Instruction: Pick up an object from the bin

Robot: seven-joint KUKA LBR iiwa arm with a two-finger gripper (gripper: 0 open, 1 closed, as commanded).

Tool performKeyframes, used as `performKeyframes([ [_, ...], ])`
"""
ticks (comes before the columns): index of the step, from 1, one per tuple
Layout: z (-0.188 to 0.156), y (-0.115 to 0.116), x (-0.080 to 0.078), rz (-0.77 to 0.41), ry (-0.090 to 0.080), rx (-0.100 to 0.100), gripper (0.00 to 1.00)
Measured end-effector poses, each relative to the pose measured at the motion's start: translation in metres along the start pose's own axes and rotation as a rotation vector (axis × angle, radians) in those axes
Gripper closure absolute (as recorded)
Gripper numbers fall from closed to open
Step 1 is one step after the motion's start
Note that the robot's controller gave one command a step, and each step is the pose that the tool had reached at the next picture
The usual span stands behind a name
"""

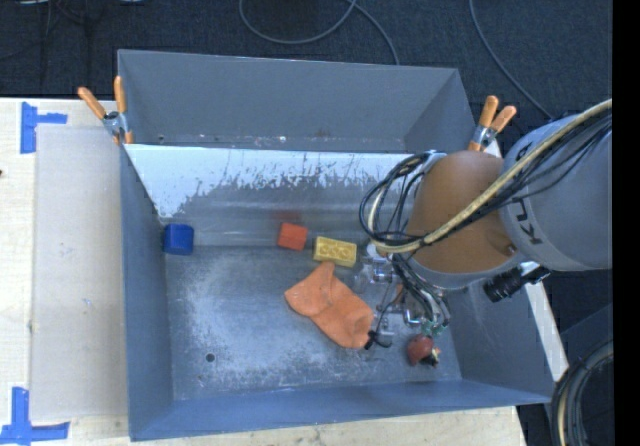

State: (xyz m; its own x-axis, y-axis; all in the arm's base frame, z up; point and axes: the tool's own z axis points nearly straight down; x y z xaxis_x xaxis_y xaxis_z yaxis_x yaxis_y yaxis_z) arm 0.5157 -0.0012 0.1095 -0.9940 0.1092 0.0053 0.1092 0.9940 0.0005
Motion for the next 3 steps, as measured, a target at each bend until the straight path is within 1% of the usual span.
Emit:
performKeyframes([
  [1, 0.041, -0.002, 0.003, 0.190, 0.007, 0.001, 0.00],
  [2, 0.040, 0.006, 0.018, 0.199, 0.004, 0.000, 1.00],
  [3, 0.040, 0.006, 0.018, 0.199, 0.004, 0.000, 1.00],
])
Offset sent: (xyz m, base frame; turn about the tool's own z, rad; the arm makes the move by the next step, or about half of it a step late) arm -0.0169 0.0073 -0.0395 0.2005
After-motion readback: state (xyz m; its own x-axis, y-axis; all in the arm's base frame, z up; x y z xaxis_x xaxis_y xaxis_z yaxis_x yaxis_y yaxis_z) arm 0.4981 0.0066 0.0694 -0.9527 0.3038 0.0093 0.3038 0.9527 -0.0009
